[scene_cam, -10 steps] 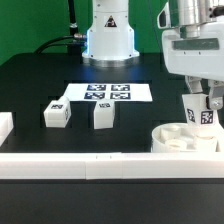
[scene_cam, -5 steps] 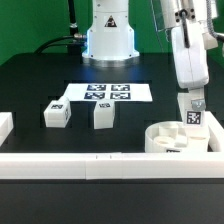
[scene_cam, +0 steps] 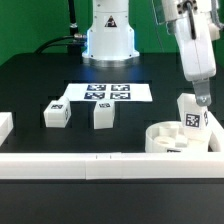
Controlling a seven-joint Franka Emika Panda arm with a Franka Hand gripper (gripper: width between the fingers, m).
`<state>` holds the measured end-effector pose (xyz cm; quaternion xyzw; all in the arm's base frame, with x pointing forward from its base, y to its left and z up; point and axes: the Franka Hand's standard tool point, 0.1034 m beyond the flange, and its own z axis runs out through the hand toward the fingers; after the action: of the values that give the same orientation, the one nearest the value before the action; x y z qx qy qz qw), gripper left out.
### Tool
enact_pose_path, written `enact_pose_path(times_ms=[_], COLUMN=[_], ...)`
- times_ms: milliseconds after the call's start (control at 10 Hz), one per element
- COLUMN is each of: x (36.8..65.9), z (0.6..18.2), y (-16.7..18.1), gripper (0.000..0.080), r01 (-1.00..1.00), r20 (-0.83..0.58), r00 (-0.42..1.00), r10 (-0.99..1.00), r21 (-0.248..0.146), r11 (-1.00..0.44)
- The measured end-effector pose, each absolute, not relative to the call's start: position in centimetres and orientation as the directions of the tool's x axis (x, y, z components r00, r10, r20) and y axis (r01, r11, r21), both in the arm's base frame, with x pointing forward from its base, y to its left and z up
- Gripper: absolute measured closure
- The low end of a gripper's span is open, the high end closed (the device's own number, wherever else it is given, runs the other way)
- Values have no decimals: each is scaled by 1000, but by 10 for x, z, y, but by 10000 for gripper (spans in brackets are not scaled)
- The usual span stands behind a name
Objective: Assemble stool
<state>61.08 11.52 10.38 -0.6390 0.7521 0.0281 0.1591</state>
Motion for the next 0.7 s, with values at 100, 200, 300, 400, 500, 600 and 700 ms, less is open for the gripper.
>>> enact_pose_path(times_ms=[100,200,300,400,500,600,700], x=[613,612,612,612,610,609,610], z=[112,109,108,108,107,107,107], y=[116,115,115,114,115,116,114], gripper=[156,156,151,151,151,151,151], r01=[-976,-977,-974,-967,-940,-888,-815], r20=[-263,-251,-230,-215,-183,-154,-122], r00=[-37,3,85,146,286,438,566], r10=[-964,-968,-969,-966,-941,-886,-815], r21=[-198,-207,-224,-237,-244,-230,-229], r11=[91,50,-32,-93,-238,-399,-532])
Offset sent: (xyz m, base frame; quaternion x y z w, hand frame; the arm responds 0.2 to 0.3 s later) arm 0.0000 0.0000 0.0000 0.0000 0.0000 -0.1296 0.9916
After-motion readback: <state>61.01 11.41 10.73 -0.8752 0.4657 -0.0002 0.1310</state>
